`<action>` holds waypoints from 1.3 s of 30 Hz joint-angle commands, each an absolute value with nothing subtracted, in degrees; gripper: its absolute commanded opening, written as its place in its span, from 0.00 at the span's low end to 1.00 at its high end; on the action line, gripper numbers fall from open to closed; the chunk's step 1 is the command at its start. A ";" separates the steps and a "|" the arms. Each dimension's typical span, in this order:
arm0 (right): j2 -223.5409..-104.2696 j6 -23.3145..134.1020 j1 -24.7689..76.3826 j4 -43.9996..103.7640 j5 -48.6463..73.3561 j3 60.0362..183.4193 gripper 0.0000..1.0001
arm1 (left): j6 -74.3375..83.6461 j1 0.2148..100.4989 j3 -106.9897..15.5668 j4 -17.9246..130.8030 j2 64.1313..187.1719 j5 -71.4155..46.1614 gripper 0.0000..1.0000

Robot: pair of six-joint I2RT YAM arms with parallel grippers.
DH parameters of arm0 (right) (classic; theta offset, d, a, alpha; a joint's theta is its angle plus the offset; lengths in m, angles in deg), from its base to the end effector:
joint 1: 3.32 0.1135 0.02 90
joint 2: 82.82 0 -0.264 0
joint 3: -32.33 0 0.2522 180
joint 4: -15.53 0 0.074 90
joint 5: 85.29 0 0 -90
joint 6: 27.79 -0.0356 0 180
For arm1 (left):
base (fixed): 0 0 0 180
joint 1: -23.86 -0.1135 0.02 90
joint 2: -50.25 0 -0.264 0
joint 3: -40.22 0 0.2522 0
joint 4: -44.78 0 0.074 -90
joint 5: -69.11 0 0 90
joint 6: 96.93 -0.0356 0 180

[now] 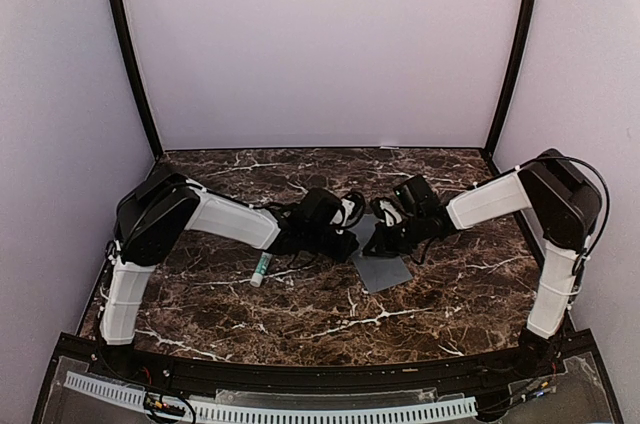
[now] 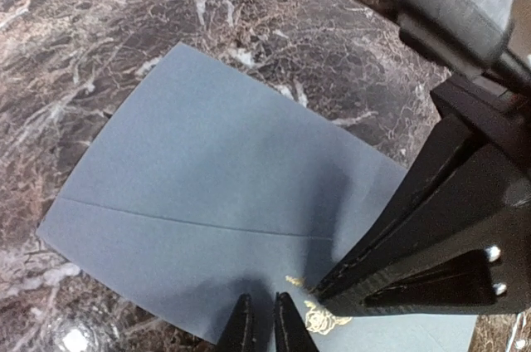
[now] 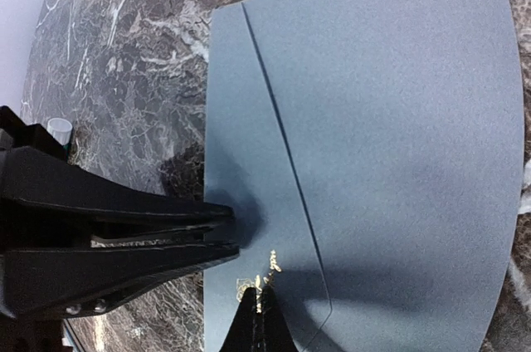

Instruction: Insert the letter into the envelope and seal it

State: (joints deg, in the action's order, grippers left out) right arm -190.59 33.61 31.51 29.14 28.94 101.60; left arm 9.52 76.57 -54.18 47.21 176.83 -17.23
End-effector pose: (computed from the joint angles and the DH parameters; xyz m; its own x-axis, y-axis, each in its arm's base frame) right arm 0.2899 0.2195 0.1239 -0.9171 -0.1063 -0.3842 -0.3288 0.7466 0.5784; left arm 0.2896 -0.3840 0.1290 -0.5639 0.2740 -0.7791 0.6945 0.6677 -0.2678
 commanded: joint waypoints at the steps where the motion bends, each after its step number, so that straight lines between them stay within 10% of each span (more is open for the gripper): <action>1: -192.03 33.58 31.66 30.97 28.00 102.56 0.00 | 10.25 76.59 -55.37 43.25 178.70 -12.98 0.10; 39: -185.50 30.51 31.31 34.18 23.01 103.29 0.00 | 12.36 74.66 -55.63 40.64 184.28 -10.11 0.02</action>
